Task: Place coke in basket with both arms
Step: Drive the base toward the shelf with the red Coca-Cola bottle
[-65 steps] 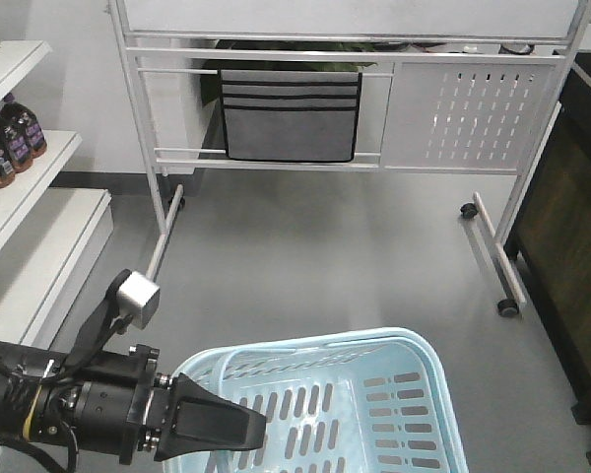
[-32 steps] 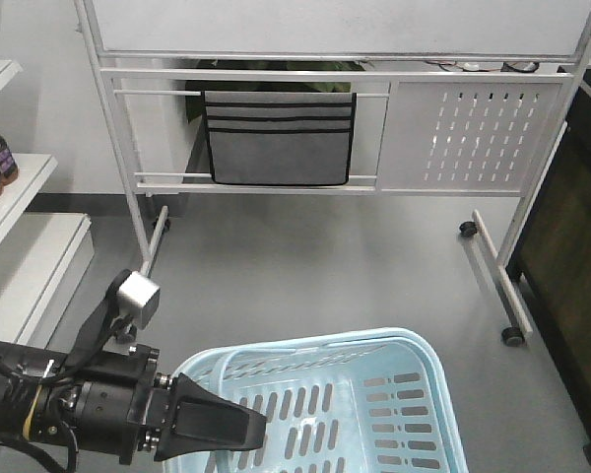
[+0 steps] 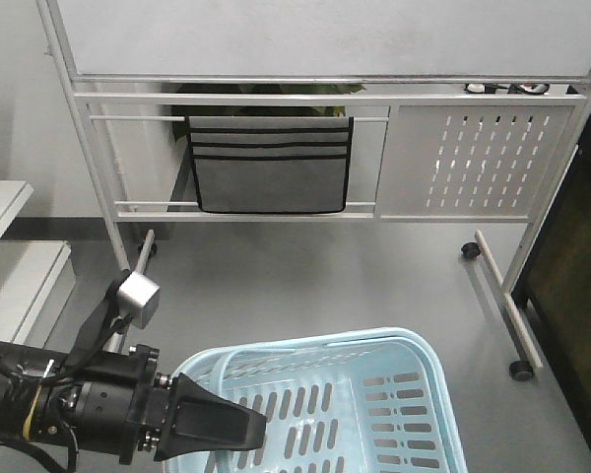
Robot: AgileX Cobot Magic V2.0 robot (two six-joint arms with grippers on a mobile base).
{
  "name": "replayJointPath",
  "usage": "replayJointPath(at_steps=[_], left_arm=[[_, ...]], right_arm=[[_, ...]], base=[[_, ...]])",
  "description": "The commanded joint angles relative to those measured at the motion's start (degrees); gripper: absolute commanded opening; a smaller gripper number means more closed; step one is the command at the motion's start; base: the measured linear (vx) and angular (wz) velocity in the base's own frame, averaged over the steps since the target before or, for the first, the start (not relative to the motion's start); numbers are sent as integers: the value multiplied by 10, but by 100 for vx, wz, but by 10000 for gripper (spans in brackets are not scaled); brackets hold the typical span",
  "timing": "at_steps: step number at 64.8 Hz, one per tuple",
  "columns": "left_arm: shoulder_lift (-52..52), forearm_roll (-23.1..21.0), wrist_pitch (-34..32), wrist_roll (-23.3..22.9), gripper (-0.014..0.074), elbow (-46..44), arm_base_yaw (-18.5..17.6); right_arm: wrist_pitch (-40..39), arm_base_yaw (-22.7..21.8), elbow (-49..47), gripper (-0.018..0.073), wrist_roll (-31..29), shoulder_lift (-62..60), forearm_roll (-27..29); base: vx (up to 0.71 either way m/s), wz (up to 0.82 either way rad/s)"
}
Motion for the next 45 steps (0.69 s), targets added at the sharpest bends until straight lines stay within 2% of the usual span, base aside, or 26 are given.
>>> replayJointPath(at_steps=[1,45], left_arm=[[-18,-45,-125,-1,-8,-13,-4],[-18,-45,-125,-1,-8,-13,-4]], right_arm=[[-43,1,9,-4,-1,-10,-6],[-44,1,9,-4,-1,-10,-6]], base=[[27,-1],[23,7]])
